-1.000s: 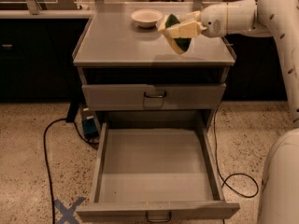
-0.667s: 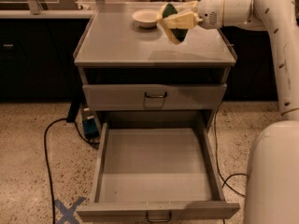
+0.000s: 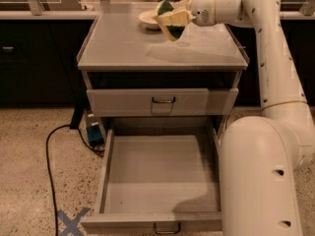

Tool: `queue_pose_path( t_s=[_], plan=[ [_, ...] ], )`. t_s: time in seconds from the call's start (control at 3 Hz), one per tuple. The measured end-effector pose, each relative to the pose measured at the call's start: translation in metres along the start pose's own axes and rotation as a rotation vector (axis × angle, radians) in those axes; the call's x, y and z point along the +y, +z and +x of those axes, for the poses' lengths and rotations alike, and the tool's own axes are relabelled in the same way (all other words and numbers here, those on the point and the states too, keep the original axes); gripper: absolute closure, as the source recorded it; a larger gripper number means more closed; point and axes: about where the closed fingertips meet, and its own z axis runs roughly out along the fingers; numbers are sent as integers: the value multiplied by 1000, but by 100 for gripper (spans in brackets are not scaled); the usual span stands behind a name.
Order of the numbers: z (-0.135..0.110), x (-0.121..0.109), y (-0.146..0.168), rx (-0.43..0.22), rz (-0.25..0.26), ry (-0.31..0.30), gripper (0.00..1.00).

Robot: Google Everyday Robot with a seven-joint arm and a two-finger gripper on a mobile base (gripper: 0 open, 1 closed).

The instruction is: Pick sponge from middle drawer and place on counter

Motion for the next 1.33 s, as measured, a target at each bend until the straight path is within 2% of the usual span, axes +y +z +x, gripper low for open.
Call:
queue_pose_path(
  t_s=[0.33, 1.0, 1.33],
  plan=[
    [24, -14, 19, 74, 34, 60, 100],
    [68, -11, 38, 240, 20, 142, 100],
    [81, -9, 42, 272, 11, 177, 100]
  ],
)
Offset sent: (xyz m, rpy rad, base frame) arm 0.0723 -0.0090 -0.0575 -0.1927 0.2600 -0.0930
